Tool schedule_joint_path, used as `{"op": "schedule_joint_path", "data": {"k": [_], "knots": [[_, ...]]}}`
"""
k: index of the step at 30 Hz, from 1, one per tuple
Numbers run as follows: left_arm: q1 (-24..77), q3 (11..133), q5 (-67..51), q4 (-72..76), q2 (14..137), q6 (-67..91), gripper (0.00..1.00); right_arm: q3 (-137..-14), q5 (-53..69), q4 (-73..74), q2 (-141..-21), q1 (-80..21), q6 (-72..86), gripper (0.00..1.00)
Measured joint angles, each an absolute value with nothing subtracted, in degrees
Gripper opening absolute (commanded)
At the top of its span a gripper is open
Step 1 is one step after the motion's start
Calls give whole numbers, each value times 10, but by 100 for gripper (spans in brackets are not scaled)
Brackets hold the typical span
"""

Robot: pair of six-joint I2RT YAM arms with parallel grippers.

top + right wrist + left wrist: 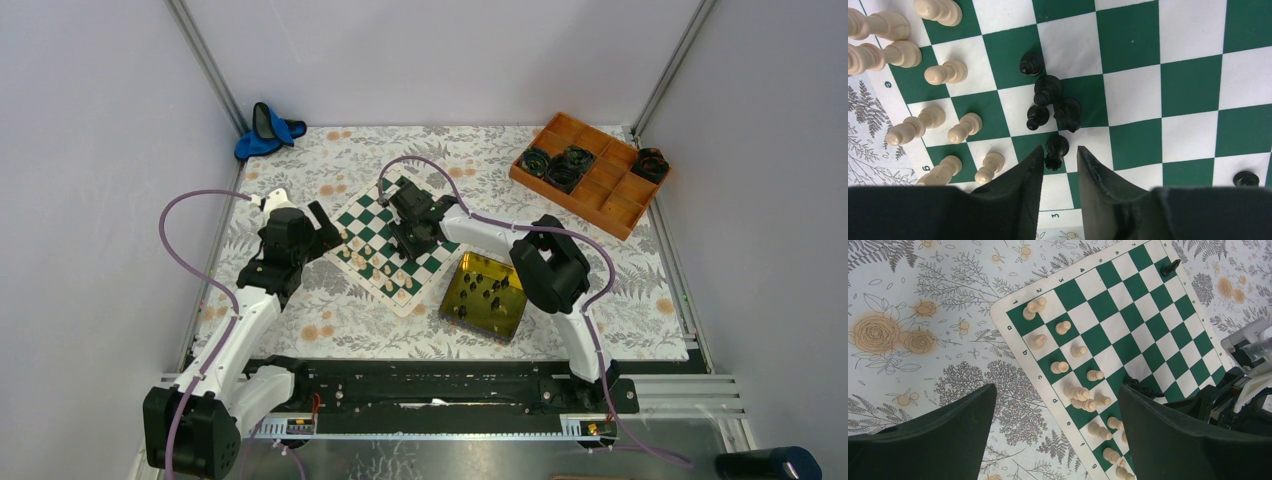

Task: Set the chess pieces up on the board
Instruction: Pick up the chess piece from the chessboard.

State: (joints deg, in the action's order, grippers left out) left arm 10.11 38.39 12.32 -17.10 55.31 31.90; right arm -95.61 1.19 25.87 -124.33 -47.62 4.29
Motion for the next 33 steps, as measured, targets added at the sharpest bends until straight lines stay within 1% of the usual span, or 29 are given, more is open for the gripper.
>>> {"op": "schedule_joint_path", "data": {"k": [3, 6, 9, 13, 18, 27, 33], "knots": [[101, 384, 124, -171, 553, 318, 99, -956, 12, 261, -1246, -476, 44, 33], [101, 384, 125, -171, 553, 317, 99, -956, 12, 263, -1247, -477, 44, 26], [101, 383, 125, -171, 552, 316, 99, -956, 11, 264, -1247, -477, 46, 17], [101, 380, 125, -171, 550, 316, 99, -956, 10, 264, -1247, -478, 48, 8], [101, 380, 125, -171, 548, 316, 99, -956, 10, 266, -1247, -480, 48, 1], [101, 380, 125, -171, 546, 316, 99, -956, -19, 278, -1243, -483, 48, 0], [101, 380, 125, -171, 546, 316, 99, -956, -51, 281, -1219, -483, 48, 0]]}}
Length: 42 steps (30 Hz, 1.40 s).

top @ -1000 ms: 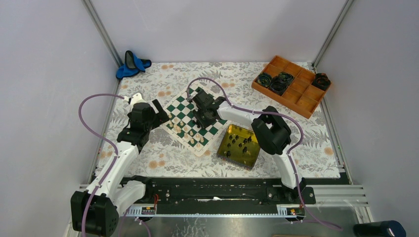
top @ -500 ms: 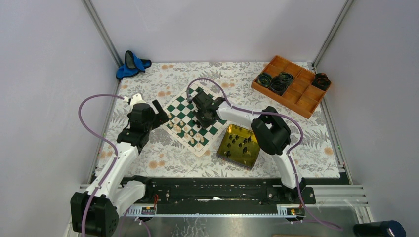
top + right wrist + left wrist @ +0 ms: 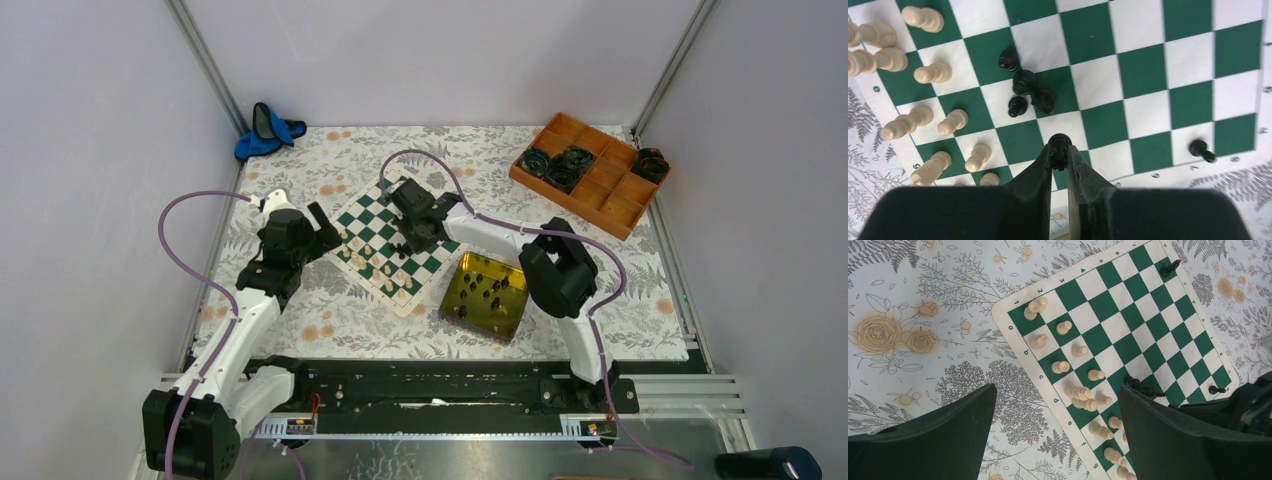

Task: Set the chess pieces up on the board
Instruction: Pick up the chess piece from the chessboard, then place the chess piece on the chessboard.

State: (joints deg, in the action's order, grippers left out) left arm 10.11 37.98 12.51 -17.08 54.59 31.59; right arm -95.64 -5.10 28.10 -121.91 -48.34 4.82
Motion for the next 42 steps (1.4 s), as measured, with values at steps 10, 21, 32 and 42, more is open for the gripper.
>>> {"op": "schedule_joint_path", "data": {"k": [10, 21, 32, 42], "knots": [[101, 380, 125, -171, 548, 316, 99, -961, -119, 293, -1197, -443, 66, 0], [101, 380, 125, -171, 554, 316, 99, -982, -145, 306, -1200, -325, 98, 0], [101, 380, 125, -170, 566, 309, 99, -1003, -141, 315, -1239, -325, 111, 0], [101, 380, 126, -163, 573, 305, 99, -1000, -140, 324, -1248, -321, 122, 0]]}}
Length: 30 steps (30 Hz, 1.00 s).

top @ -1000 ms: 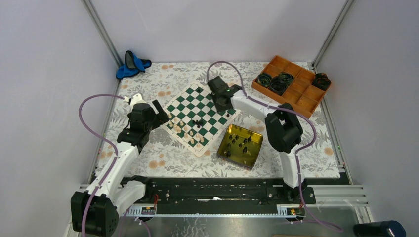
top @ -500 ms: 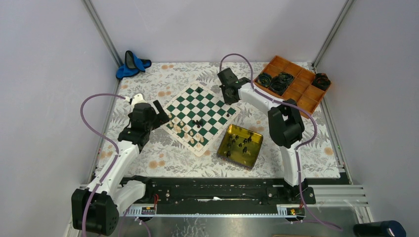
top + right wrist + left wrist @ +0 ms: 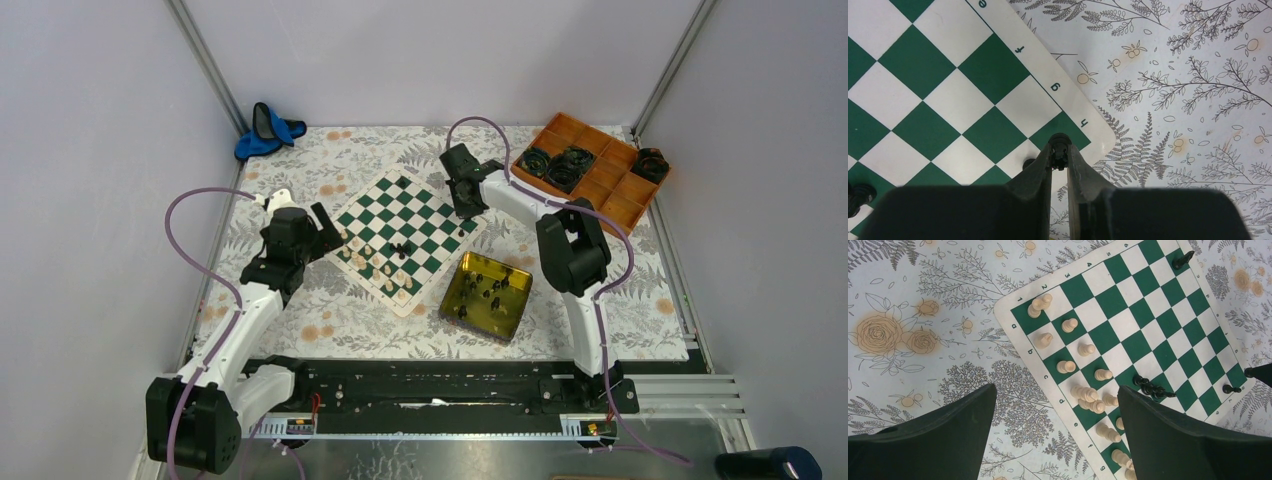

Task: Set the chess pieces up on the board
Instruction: Place the chess piece on the chessboard.

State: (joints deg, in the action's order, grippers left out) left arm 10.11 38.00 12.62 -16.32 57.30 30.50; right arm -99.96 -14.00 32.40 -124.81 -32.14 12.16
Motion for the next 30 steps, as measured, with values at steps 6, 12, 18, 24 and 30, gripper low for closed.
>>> {"op": "schedule_joint_path", "data": {"k": [6, 12, 18, 24, 30], "knots": [[101, 380, 127, -162, 576, 305, 99, -999, -138, 328, -1252, -318, 125, 0], [101, 380, 127, -162, 579, 305, 99, -994, -127, 331, -1260, -317, 128, 0], [101, 380, 127, -162, 583, 305, 99, -994, -123, 334, -1266, -317, 129, 9], [101, 380, 127, -160, 586, 305, 99, -994, -119, 334, -1266, -315, 131, 37], [101, 380, 127, -157, 592, 305, 99, -994, -113, 334, -1266, -314, 127, 47]]}}
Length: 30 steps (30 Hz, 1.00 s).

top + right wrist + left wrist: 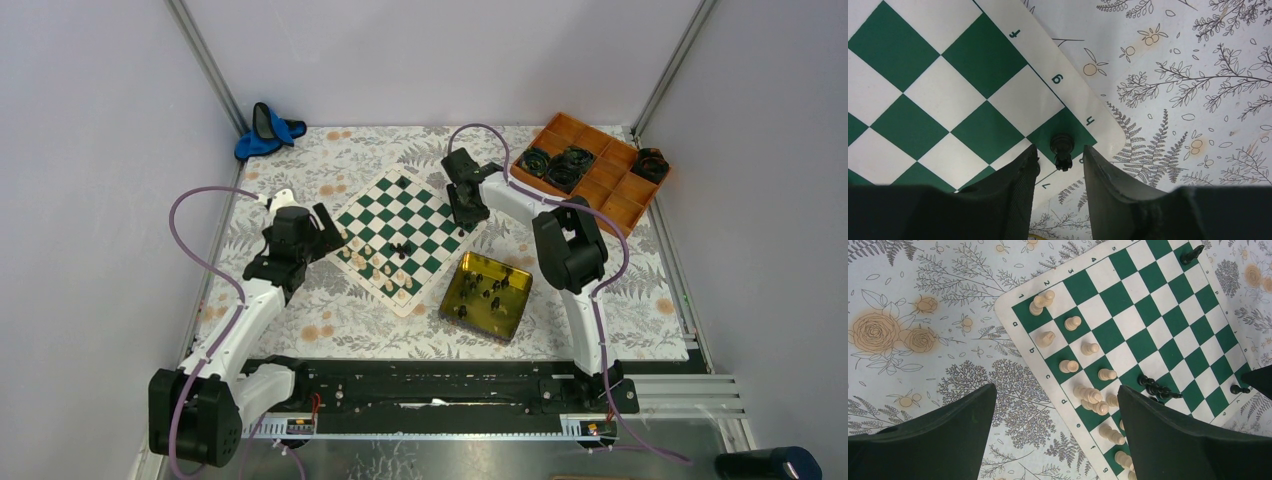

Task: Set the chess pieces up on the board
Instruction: Place the chess piece on the chessboard, then pick up the chess piece from the chessboard.

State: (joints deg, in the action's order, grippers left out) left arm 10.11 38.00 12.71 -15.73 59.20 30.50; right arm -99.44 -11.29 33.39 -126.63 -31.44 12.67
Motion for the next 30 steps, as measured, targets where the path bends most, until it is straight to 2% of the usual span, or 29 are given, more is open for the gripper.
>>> {"op": "schedule_joint_path", "data": {"k": [17, 30], "knots": [[101, 380, 127, -150, 599, 305, 99, -1044, -115, 351, -1258, -325, 102, 52], [101, 380, 127, -149, 599, 305, 99, -1049, -73, 352, -1243, -425, 72, 54]]}}
